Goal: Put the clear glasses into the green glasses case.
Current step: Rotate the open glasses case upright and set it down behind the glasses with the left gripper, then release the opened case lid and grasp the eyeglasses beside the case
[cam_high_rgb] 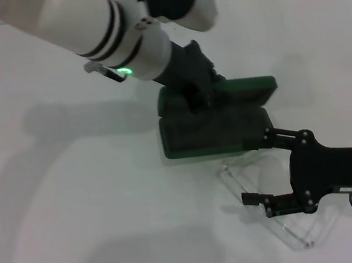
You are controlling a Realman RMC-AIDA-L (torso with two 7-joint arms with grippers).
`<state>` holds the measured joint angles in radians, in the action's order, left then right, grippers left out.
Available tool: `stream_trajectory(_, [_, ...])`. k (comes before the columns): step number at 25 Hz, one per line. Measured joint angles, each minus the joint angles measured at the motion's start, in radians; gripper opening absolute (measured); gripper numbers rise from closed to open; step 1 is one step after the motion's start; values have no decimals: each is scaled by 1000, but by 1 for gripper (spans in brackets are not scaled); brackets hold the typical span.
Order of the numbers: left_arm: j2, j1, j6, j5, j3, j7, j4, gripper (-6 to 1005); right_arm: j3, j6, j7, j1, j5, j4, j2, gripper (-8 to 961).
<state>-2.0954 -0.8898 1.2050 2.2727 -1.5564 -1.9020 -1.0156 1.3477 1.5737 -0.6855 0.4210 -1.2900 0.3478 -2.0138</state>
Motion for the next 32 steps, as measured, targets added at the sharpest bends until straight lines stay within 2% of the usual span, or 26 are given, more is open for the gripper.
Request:
stream_trajectory(7, [-1,-2,-50,-23,-44,10,6,205,8,6,9,-12,0,0,-2,855])
stream_trajectory(18, [0,16,-103,-34,-60,58,36,205,24,16,9,-16,0,0,-4,855])
stream_trajectory(24, [-2,24,-139,-26,-135,43,29,207,28,23,9,-18,0,0,-2,855])
stream_trajectory(29, [-2,31,-171,-25,-144,32,26,209,28,25,8,-20,-8,0,0,855])
stream_trajectory(32, [-2,44,-185,-23,-144,18,6,305,26,25,6,-28,-8,0,1,855])
